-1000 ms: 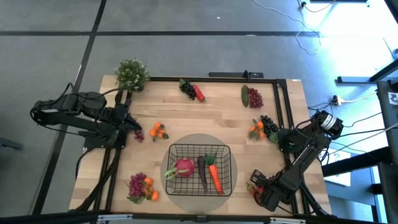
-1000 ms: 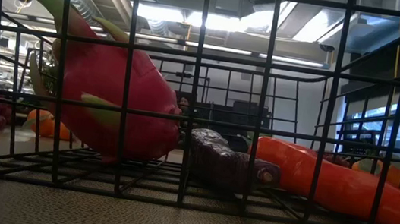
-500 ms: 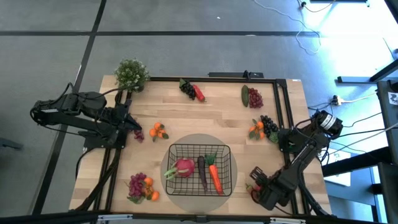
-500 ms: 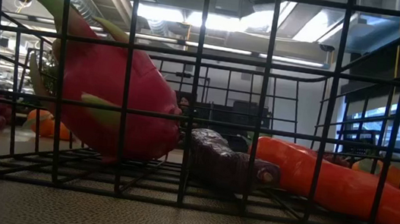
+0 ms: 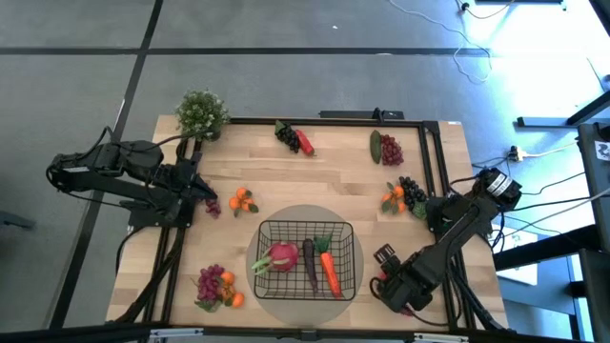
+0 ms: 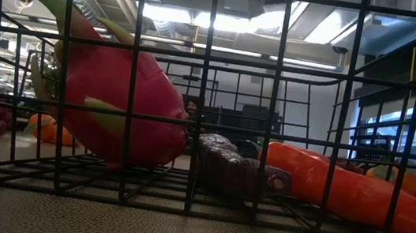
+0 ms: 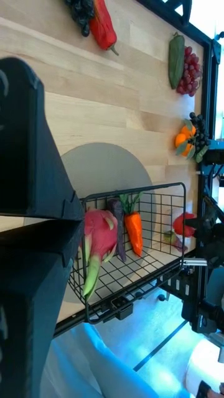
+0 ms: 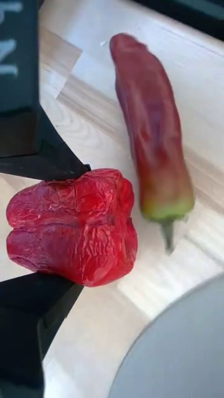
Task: Build produce basket
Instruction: Put the red bell pepper into the black wire basket
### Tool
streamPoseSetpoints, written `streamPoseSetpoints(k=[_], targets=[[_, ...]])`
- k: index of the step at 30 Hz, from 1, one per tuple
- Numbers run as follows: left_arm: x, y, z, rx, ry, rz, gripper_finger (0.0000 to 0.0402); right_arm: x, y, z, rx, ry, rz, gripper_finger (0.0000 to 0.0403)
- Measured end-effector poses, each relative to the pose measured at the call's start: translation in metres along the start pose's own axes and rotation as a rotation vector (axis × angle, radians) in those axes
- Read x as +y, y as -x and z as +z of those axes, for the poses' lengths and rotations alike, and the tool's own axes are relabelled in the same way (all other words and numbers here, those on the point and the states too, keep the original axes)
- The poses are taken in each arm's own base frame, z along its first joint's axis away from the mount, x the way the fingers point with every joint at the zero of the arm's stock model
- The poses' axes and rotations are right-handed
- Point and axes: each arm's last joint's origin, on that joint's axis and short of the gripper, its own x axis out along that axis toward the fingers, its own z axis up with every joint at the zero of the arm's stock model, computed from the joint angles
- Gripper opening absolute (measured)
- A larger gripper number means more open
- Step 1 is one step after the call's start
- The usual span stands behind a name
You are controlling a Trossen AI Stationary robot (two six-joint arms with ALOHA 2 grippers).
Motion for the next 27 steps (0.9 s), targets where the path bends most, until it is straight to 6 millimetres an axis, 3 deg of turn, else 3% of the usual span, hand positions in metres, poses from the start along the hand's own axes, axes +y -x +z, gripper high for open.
streamPoseSetpoints(k=[13,21,27], targets=[[0.000,0.000,0.000,-0.001,-0.008,0.001,0.0000,-0.022,0.069,0.031,-0.155,-0.266,-0.018,0.0180],[0.001,0.000,0.000,-0.002,0.007,0.020,0.0000,-0.039,0.119,0.040,-0.306,-0.382,-0.172,0.0180],[0.001,0.000,0.000,-0.003,0.031,0.019,0.0000,-0.061,0.141,0.047,-0.427,-0.486,-0.264,0.0180]])
